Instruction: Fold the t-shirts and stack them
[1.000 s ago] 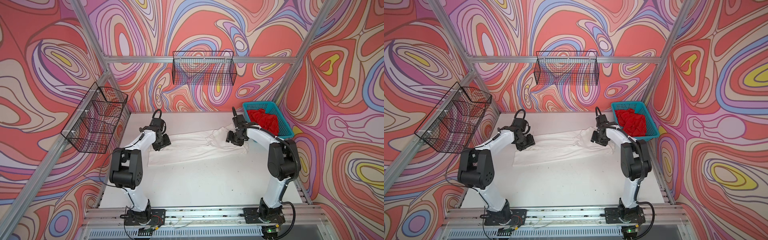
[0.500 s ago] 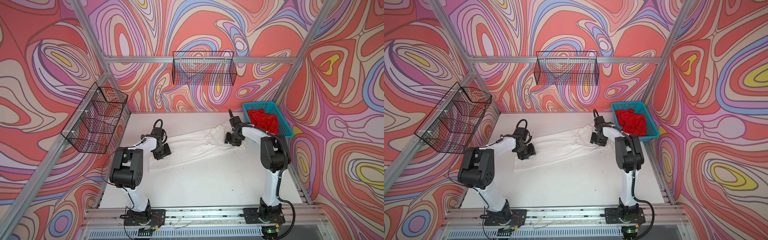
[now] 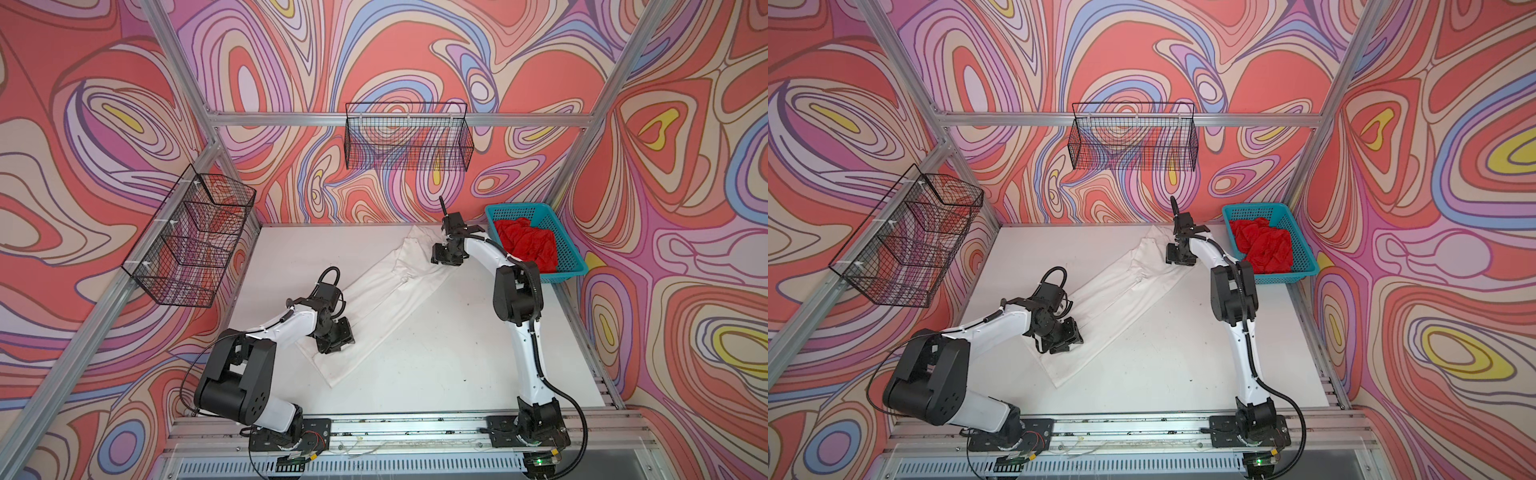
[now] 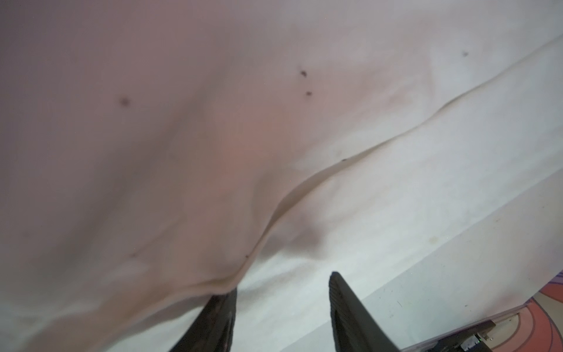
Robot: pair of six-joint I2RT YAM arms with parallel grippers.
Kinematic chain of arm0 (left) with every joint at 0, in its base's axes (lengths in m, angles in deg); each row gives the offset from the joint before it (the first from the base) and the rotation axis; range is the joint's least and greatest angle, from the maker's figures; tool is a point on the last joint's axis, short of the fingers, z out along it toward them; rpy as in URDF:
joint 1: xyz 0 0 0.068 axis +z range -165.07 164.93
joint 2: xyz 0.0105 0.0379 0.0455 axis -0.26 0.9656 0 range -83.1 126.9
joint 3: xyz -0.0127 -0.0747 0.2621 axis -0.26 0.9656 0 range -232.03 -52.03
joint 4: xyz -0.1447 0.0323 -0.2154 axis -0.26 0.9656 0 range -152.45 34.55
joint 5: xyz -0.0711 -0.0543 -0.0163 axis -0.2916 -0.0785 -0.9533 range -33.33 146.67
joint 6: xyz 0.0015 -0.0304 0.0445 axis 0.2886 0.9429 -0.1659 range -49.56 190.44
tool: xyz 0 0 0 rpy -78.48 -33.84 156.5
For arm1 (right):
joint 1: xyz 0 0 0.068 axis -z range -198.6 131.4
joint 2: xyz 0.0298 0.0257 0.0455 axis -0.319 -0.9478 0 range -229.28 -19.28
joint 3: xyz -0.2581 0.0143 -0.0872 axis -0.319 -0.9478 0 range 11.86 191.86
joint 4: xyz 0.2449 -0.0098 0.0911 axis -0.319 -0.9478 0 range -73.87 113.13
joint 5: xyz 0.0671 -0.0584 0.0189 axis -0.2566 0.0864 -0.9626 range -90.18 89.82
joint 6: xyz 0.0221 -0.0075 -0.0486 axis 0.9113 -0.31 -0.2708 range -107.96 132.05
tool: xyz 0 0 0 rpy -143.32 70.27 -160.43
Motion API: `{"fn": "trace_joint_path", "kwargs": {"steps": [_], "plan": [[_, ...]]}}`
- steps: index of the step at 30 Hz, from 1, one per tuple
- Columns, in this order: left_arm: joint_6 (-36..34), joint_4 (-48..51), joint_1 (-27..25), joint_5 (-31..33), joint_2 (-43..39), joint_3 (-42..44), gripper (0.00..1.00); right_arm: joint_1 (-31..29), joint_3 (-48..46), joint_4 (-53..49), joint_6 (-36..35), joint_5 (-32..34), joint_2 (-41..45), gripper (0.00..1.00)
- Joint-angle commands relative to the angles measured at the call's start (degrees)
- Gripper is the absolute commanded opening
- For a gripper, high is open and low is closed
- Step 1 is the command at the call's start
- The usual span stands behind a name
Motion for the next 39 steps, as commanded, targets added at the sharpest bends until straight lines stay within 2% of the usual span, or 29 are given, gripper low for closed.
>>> {"fn": "trace_joint_path", "kwargs": {"steps": [1,4,8,11,14,18,22,29,34,39], "plan": [[5.06,9.0,-4.34,-3.91,2.58,5.21,0.52,-1.6,1.75,-3.84,0.13,1.84,2.84,0.61],[5.72,10.64,-5.99,-4.91,0.87,2.39,0.55,-3.21,-5.45,-0.78,3.75,2.16,8.92,0.61],[3.67,14.67,-6.08,-4.11,-1.32,-6.6,0.62,-4.36,-15.33,6.17,9.04,0.46,13.84,0.61],[0.7,17.71,-5.8,0.49,-1.03,-14.11,0.63,-4.88,-16.53,7.07,9.99,0.37,12.57,0.61],[-1.95,18.18,-4.12,4.58,1.04,-17.79,0.63,-5.11,-18.05,10.44,10.49,0.12,11.72,0.61],[-4.14,13.85,-0.88,7.69,4.47,-17.29,0.61,-5.08,-16.46,10.37,9.7,2.42,9.11,0.62],[-5.72,11.22,-0.15,9.77,9.23,-16.7,0.59,-5.11,-15.68,10.31,8.98,2.98,6.77,0.61],[-4.1,7.28,-1.79,2.93,14.46,-11.12,0.54,-4.99,-7.83,6.53,6.18,4.24,-0.45,0.61],[0.63,5.34,-6.83,-3.07,14.41,-8.6,0.53,-4.51,3.02,3.48,4.06,3.61,-7.53,0.61],[6.35,2.45,-13.33,-8.07,16.09,-9.57,0.53,-4.31,14.17,3.3,2.39,1.45,-14.86,0.62]]}}
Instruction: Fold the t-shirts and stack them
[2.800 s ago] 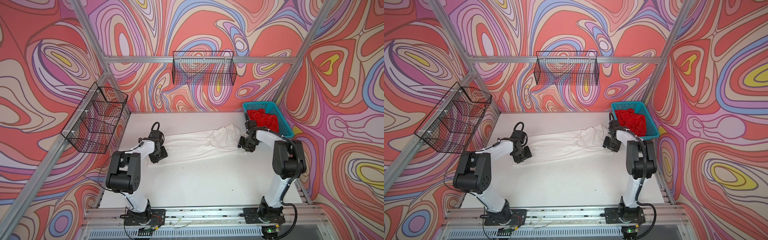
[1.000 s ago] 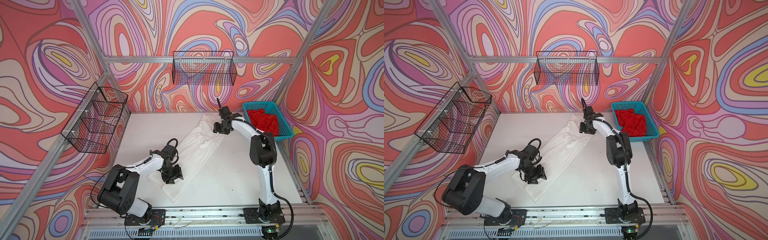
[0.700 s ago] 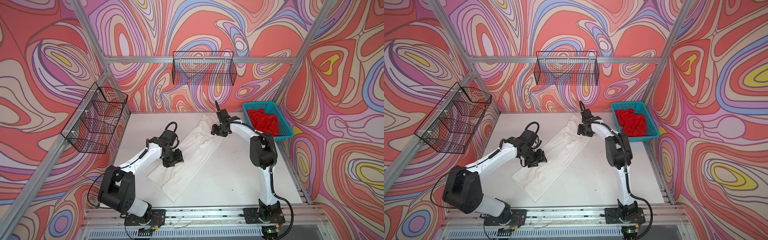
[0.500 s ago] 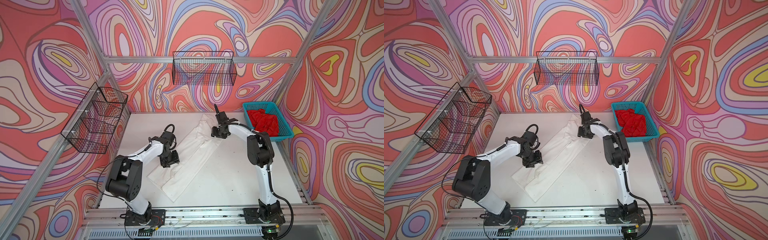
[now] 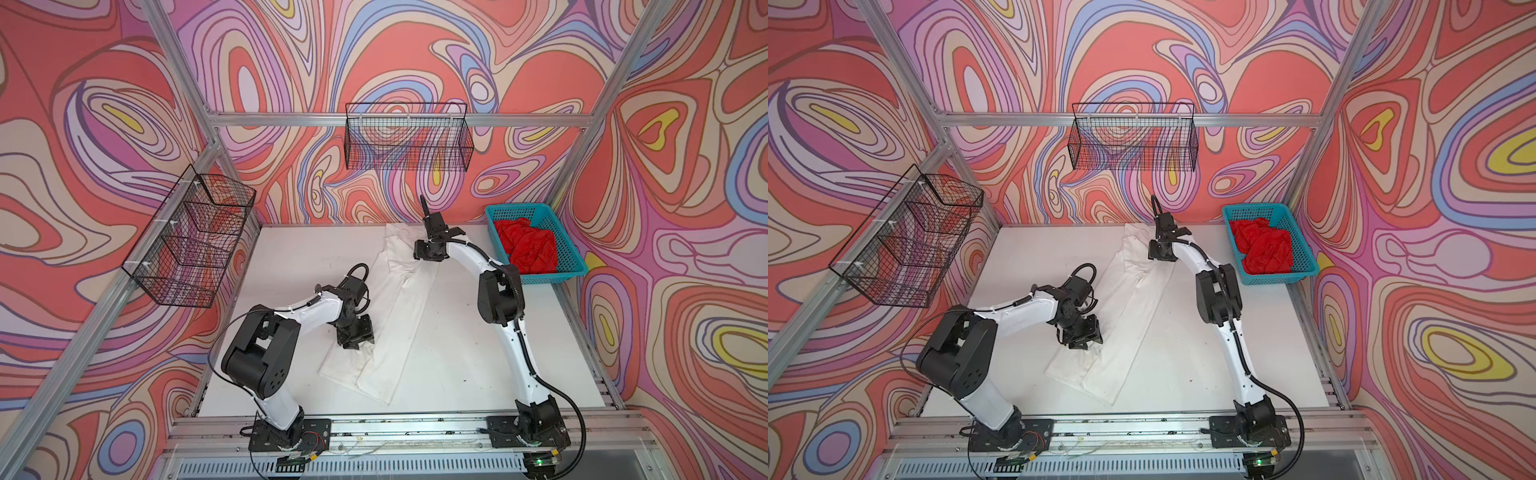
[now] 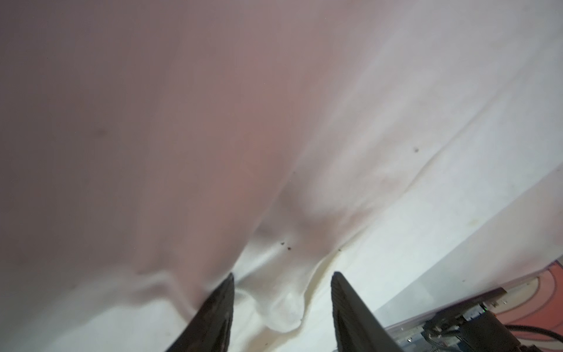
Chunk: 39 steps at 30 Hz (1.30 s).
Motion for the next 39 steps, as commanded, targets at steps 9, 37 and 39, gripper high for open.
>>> {"fn": "trace_joint_path", "kwargs": {"steps": [9,37,39], "plan": [[10.6,-4.43,-11.04,-9.83,8.4,-1.83,0.53,1.12,5.17,3.83,-1.24,-5.02,-7.04,0.63],[10.22,0.98,-10.74,4.67,-25.81,17.68,0.65,-19.95,-89.41,6.3,34.16,-7.12,76.29,0.61],[9.87,0.78,-10.75,4.84,-25.95,18.33,0.65,-24.88,-93.33,5.67,39.13,-6.33,79.32,0.61]]}}
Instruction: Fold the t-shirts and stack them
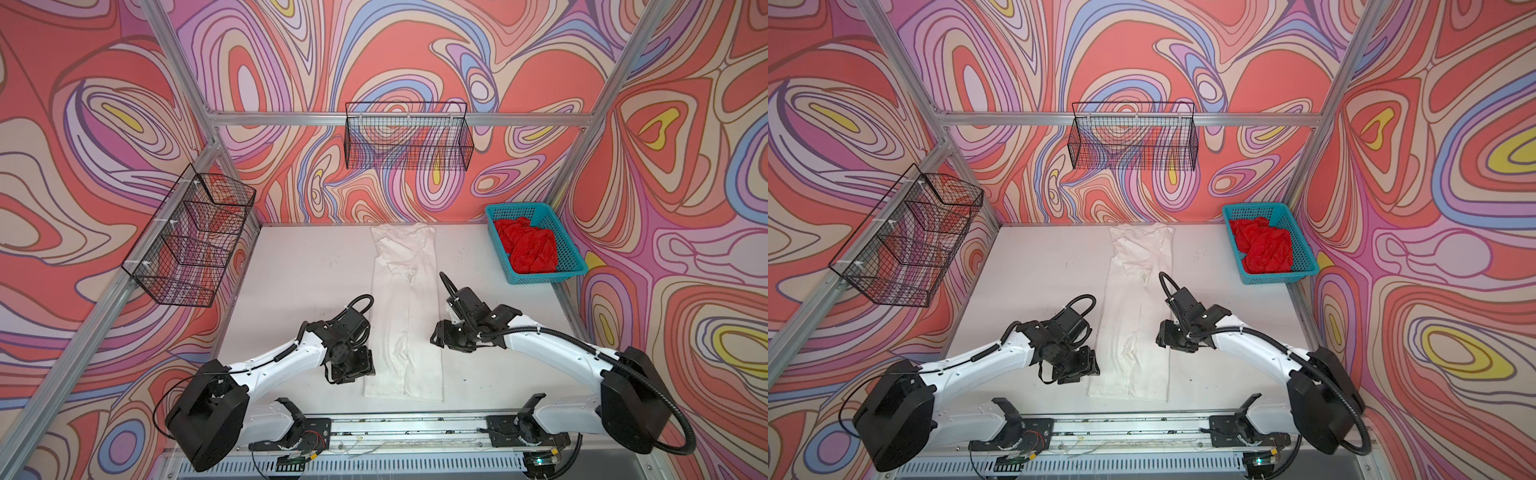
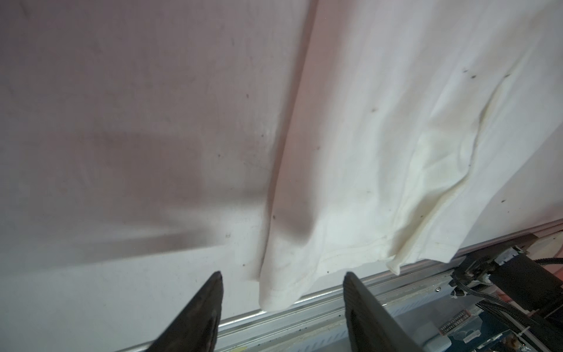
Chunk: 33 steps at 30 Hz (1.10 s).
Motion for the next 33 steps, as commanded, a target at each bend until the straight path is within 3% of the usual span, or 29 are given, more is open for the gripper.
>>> {"fn": "trace_joint_path", "kwargs": {"steps": [1,6,12,24,33], "plan": [[-0.86,-0.77,0.1,1.42,-1.24,1.11,0.64,-6.61,-4.99,-0.44,14.58,2.01,4.85,0.6],[-0.58,-1.09,-0.15,0.77,-2.58,3.98,0.62,-16.18,-10.97,2.8,25.44,2.91,8.06,0.54],[0.56,-2.12,-1.58,0.52,-2.93,5.78,0.61,-23.36,-13.17,4.21,32.06,4.26,5.82,0.49],[2.63,-5.71,-3.39,-0.14,-1.87,9.28,0.48,-24.56,-16.31,5.83,35.23,5.82,6.06,0.42],[3.34,-5.54,-5.84,-0.38,-0.63,9.24,0.23,-24.54,-16.91,5.86,35.74,6.82,5.74,0.23]]}}
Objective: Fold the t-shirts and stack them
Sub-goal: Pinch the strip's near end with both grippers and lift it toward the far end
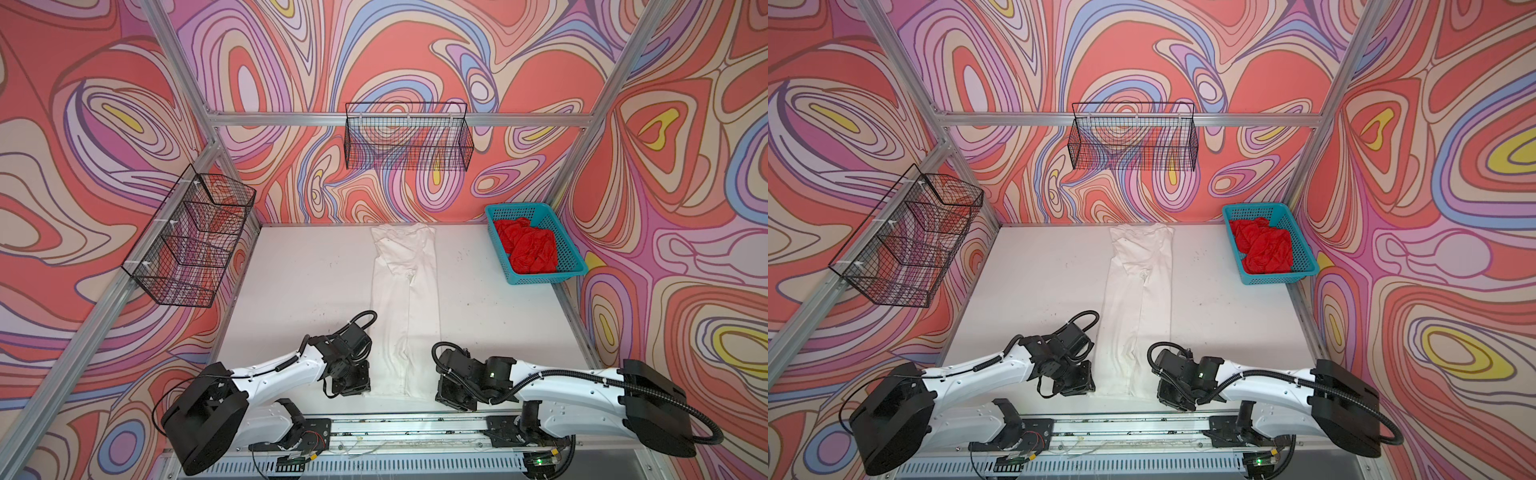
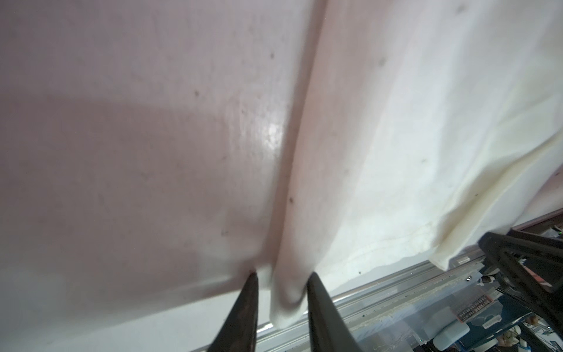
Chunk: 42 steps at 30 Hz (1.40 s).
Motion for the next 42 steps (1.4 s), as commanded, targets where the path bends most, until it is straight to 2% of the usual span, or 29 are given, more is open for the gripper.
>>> {"fn": "trace_joint_path", "kwargs": {"steps": [1,6,8,13,17,21,25,30,38,42], "plan": [[1.15,1.24,-0.73,1.03,0.68,1.93,0.2,-0.41,-1.58,-0.64,1.95,2.32,-0.26,0.2],[1.07,1.64,-0.81,1.02,0.6,1.68,0.05,-0.41,-0.41,-0.98,1.93,2.59,-0.35,0.01],[1.28,2.21,-0.77,1.02,-0.02,1.24,0.0,-0.41,0.59,-1.69,1.77,2.82,-0.26,0.0],[1.42,5.67,-0.73,1.45,-3.06,-2.86,0.0,-0.37,3.49,-4.78,1.96,3.35,1.5,0.0],[0.63,9.74,-0.73,2.44,-4.89,-7.8,0.0,-0.2,8.48,-10.27,2.56,6.3,4.14,0.0],[-1.1,13.7,0.33,3.68,-4.99,-13.66,0.0,1.96,13.03,-14.49,0.77,7.29,4.83,0.0],[-3.29,15.92,4.44,3.02,-4.88,-18.66,0.0,8.43,18.25,-16.62,-5.12,6.46,3.52,0.0],[-7.11,16.22,10.57,0.54,-1.48,-25.84,0.0,17.79,26.98,-17.91,-16.22,3.56,-2.53,0.0],[-15.14,13.44,16.94,-1.23,13.85,-38.31,0.0,33.54,38.83,-16.12,-32.96,-1.73,-15.14,0.0],[-18.01,12.21,19.98,-1.48,21.54,-44.32,0.0,38.2,45.08,-14.18,-38.95,-3.66,-23.2,0.0]]}}
